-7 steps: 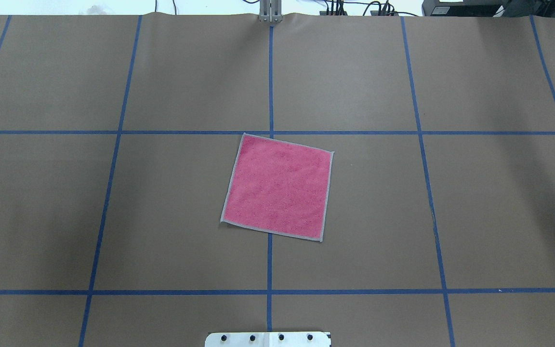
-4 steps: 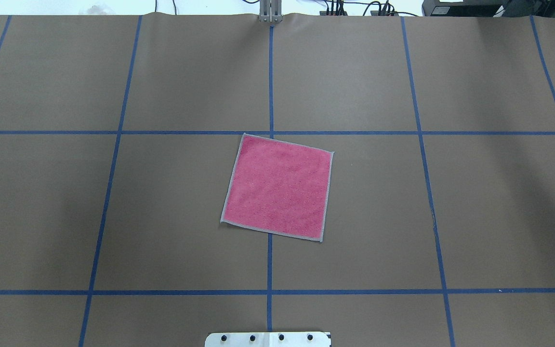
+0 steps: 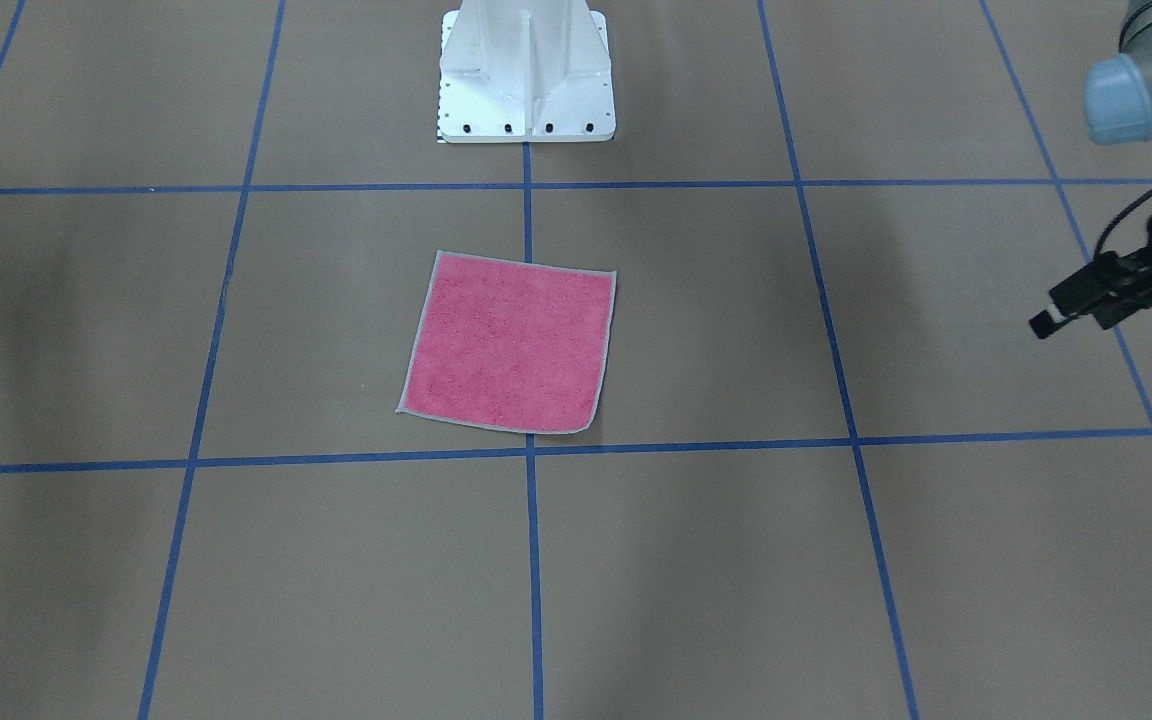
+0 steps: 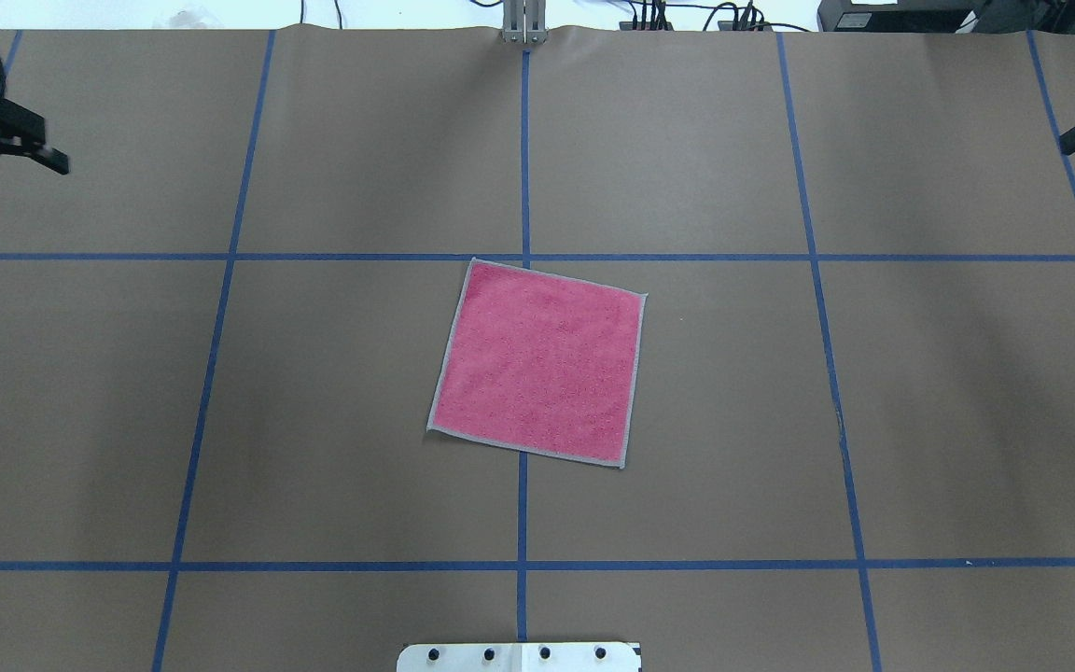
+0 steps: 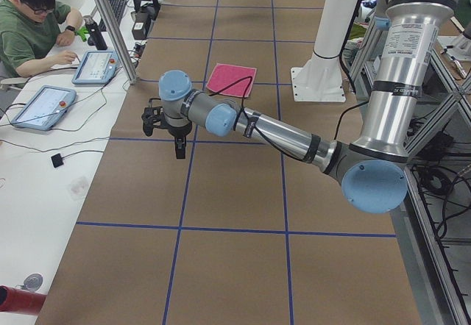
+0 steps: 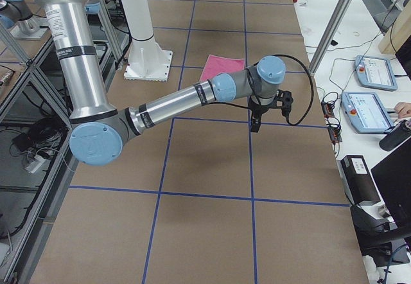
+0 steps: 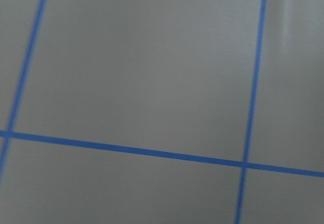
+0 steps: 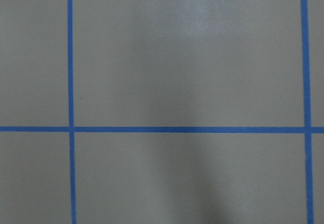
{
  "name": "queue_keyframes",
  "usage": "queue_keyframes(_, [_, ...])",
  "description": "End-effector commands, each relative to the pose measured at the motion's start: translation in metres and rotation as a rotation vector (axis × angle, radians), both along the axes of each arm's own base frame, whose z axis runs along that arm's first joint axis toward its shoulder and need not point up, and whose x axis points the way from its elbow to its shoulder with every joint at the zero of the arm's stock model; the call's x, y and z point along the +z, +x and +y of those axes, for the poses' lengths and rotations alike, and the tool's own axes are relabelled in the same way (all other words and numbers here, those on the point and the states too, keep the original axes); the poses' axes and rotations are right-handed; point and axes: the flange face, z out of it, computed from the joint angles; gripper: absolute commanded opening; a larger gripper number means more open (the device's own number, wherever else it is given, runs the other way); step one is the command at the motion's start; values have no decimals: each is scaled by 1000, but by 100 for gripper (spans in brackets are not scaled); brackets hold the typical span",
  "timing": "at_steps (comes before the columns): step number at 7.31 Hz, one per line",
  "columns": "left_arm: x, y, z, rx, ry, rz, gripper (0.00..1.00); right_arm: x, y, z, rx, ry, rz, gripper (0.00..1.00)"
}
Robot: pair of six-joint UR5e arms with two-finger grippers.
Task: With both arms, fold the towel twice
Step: 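Move the left gripper to the towel corner nearest it while the right arm approaches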
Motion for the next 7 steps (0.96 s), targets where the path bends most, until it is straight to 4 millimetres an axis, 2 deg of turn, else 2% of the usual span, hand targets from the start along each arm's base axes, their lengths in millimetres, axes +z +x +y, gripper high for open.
queue_keyframes(1, [-58,134,34,-81,-81,87,100,-35,-36,9,16,-58,-28,100])
queue_keyframes(2, [-66,187,58,-90,-88,70,100,-46,-60,12,65,-103,-29,99])
queue_keyframes(3, [-90,218,68,-129,-111,90,100,-57,-90,18,115,-108,-59,99])
queue_keyframes(4, [-110,231,73,-149,-162,129,100,-68,-130,28,178,-86,-80,99])
queue_keyframes(5, [-124,249,86,-151,-205,152,100,-75,-160,38,212,-116,-124,99])
queue_keyframes(6, [-133,280,106,-176,-196,153,100,-81,-174,46,215,-127,-163,99])
queue_keyframes(7, [-134,310,130,-179,-180,140,100,-84,-186,52,220,-157,-177,99])
